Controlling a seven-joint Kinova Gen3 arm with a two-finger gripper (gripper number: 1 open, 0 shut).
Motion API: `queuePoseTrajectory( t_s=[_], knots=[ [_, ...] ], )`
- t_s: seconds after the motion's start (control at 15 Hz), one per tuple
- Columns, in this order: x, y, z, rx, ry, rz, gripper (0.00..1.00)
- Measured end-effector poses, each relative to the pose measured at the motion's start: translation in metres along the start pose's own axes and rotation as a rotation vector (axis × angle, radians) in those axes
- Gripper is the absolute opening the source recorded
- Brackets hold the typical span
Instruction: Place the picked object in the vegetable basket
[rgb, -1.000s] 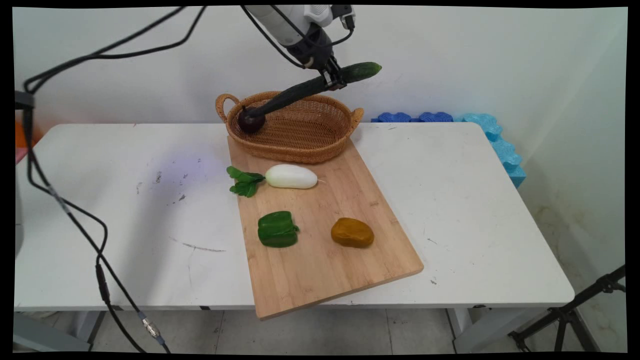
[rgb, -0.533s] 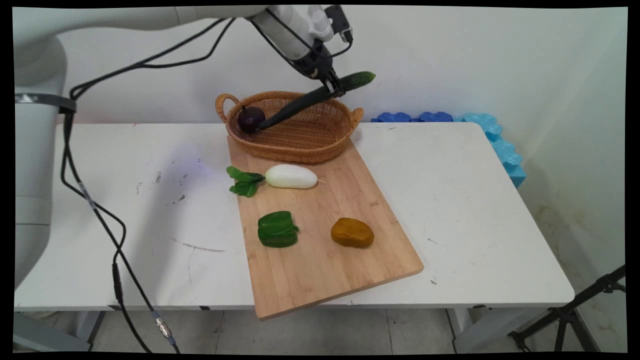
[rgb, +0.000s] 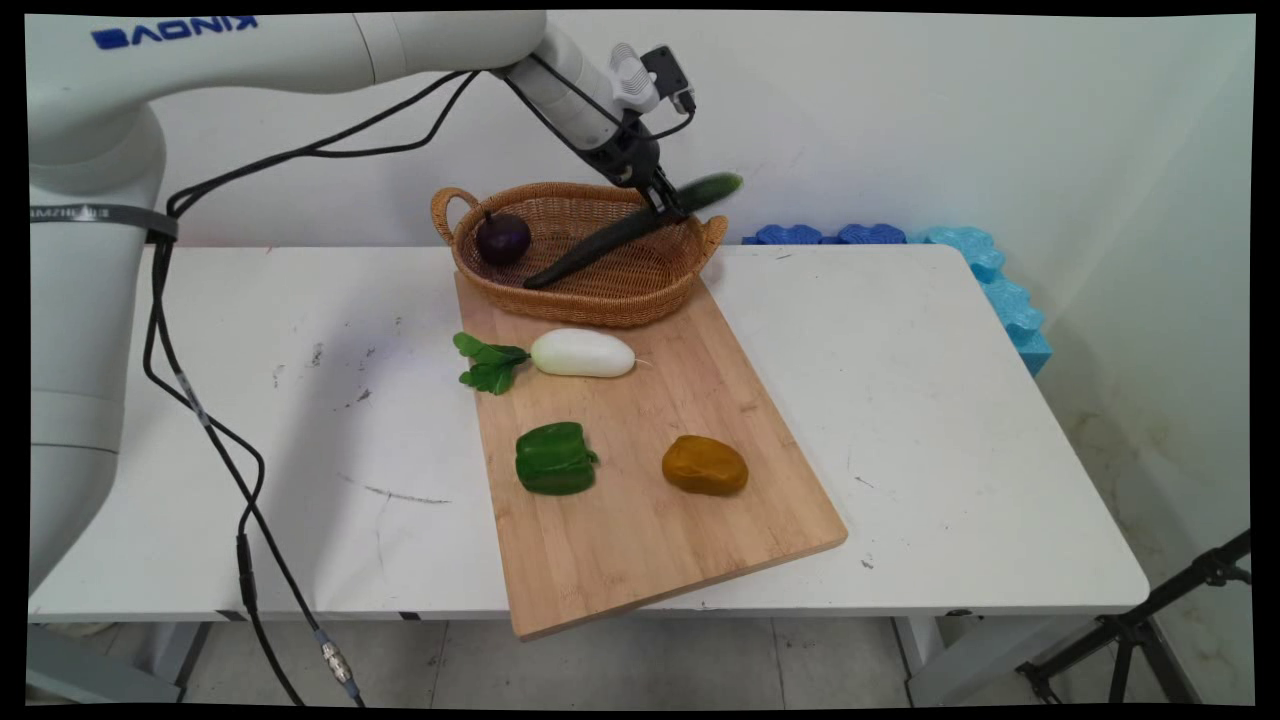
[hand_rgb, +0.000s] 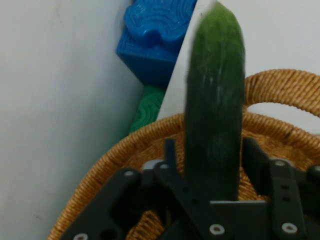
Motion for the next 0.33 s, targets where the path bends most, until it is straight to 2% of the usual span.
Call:
queuePoseTrajectory(
  t_s=[0.33],
  knots=[
    [-0.003, 0.003, -0.012, -0.013, 0.020, -0.005, 1.00]
  ],
)
